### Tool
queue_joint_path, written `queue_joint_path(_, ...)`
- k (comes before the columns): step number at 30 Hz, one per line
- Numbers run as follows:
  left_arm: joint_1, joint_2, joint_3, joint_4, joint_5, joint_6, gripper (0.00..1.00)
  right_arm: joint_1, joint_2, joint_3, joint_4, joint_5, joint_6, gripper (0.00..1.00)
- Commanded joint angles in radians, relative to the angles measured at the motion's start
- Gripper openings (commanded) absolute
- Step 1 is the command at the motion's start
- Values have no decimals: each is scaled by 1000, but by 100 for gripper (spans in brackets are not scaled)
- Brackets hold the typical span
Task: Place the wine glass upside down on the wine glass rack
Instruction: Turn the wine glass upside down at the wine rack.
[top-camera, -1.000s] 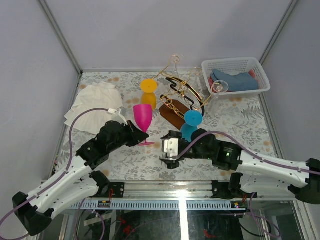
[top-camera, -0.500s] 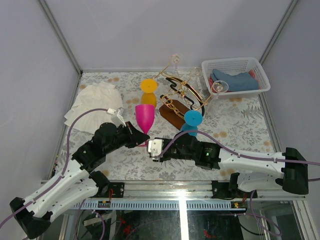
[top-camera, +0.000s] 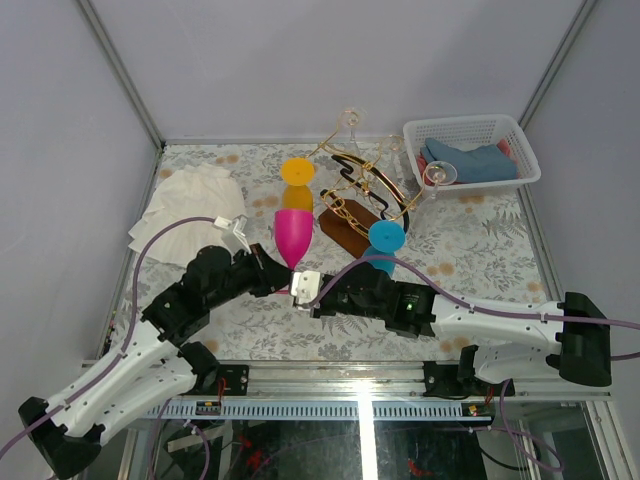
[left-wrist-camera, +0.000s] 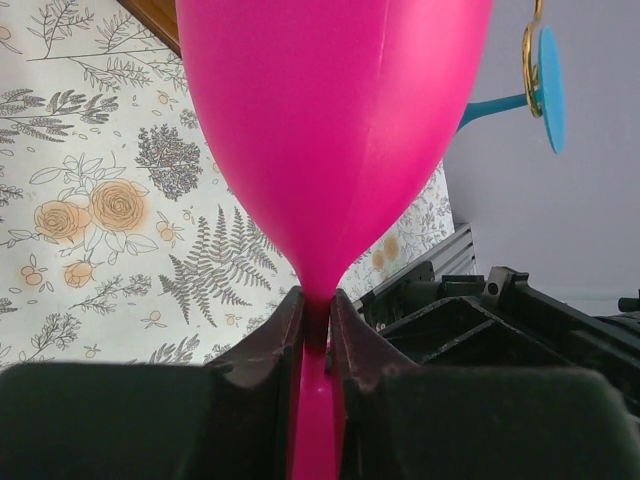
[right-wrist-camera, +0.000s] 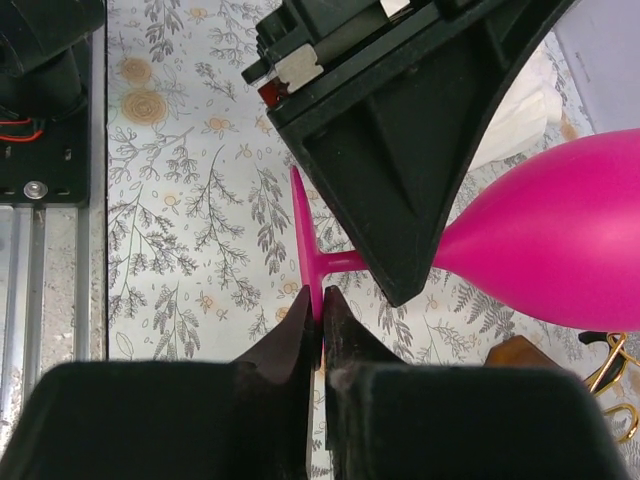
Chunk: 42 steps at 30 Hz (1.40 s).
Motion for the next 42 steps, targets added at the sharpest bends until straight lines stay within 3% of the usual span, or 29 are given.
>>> queue_joint_path(1, -4, -32, 8, 73, 35, 10, 13, 10, 6, 52, 48, 5, 36, 0)
queue_joint_path(23, -4, -139, 31, -10, -60, 28, 55, 10, -69, 9, 29, 78, 119, 0)
queue_joint_path(32, -5, -181, 61, -74, -96, 85, 63, 10, -97, -17, 49, 88, 185, 0)
queue_joint_path(42, -5, -268, 101, -104, -95, 220, 70, 10, -121, 10, 111, 175, 462, 0)
